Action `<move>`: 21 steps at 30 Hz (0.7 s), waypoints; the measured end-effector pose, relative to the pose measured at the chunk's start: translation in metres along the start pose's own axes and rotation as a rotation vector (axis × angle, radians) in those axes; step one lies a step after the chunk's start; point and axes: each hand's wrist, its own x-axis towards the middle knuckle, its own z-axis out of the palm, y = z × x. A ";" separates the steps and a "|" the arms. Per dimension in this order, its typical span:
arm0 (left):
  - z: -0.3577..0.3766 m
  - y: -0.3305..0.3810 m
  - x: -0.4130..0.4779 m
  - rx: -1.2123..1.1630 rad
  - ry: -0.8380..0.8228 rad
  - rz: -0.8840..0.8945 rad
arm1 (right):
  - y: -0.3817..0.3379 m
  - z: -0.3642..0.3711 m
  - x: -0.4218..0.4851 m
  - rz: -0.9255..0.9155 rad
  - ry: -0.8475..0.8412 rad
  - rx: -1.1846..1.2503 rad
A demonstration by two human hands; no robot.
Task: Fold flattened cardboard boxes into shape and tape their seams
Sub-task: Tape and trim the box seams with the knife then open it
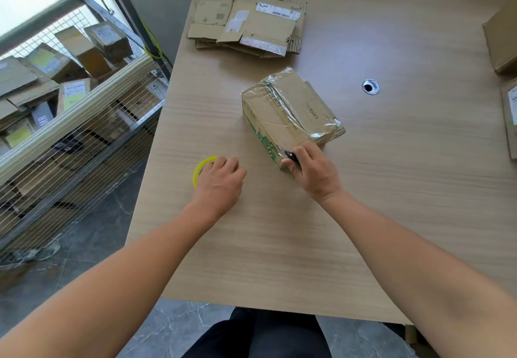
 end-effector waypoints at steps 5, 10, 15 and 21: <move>0.008 -0.006 0.001 0.221 -0.103 0.236 | -0.003 0.009 -0.008 0.180 -0.017 0.057; 0.014 -0.007 0.002 0.283 -0.104 0.268 | -0.024 0.014 -0.025 0.278 -0.276 0.196; 0.013 -0.016 -0.001 0.255 -0.114 0.066 | -0.058 0.024 -0.028 0.429 -0.435 0.326; 0.004 -0.032 -0.014 0.204 -0.072 -0.027 | -0.090 0.051 -0.026 0.493 -0.554 0.299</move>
